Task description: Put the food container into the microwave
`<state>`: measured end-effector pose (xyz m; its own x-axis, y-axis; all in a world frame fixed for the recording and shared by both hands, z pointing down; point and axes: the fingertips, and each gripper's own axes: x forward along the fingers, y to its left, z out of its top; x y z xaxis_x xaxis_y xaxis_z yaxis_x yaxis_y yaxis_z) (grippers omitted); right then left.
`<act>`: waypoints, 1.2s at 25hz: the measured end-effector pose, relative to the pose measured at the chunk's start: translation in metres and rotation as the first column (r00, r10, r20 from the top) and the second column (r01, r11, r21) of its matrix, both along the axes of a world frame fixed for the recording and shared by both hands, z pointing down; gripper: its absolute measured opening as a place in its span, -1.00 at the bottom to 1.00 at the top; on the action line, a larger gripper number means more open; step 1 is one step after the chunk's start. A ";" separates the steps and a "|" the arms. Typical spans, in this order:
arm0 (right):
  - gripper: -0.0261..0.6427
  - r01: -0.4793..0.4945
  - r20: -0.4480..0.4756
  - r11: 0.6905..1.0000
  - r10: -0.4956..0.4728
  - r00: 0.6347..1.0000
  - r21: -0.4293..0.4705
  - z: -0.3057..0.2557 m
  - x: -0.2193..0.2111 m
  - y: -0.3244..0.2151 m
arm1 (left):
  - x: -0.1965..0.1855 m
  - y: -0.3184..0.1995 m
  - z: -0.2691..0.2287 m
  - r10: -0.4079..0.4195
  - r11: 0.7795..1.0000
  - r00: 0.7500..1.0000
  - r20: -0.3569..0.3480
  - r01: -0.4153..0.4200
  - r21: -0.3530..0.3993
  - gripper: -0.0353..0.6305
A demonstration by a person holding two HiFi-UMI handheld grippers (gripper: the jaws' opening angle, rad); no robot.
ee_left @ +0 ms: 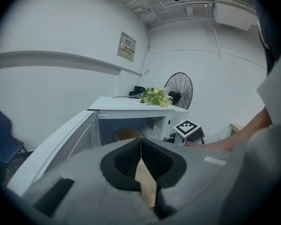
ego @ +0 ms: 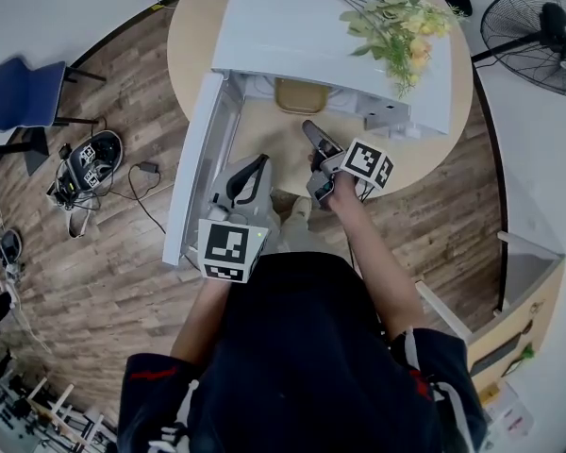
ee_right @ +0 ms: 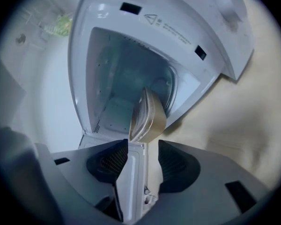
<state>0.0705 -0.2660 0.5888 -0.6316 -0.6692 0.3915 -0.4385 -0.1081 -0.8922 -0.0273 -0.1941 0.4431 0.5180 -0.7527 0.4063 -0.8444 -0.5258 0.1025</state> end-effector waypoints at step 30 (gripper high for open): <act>-0.89 0.355 -0.675 0.917 -0.145 0.723 0.183 -0.007 -0.036 -0.046 | -0.020 0.005 0.018 0.008 0.999 1.000 -0.003 -0.008 -0.043 -0.84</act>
<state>0.0343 -0.3117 0.5818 -0.4623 -0.6673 0.5839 -0.8841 0.2962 -0.3614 -0.0474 -0.1893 0.4616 0.5252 -0.7305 0.4365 -0.8398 -0.5276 0.1275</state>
